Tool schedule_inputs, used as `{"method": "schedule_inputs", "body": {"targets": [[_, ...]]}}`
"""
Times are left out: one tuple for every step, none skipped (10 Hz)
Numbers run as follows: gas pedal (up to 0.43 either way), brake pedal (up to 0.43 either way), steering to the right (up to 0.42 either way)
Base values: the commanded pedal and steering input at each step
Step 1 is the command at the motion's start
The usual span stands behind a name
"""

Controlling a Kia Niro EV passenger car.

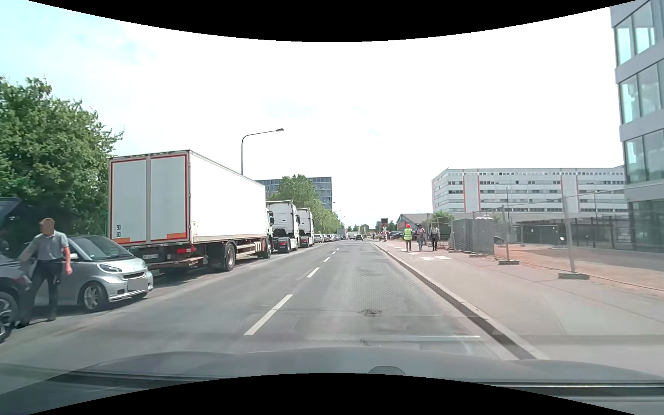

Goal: Follow the waypoints while adhering to traffic rules and regulations

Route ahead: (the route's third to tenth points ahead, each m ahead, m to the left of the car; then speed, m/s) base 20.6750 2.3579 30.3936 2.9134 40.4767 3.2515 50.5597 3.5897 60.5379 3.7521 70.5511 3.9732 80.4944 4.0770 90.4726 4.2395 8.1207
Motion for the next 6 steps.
{"method": "schedule_inputs", "body": {"targets": [[0.110,0.000,-0.002],[0.110,0.000,-0.002],[0.110,0.000,-0.002],[0.110,0.000,-0.003],[0.110,0.000,-0.003],[0.110,0.000,-0.003]]}}
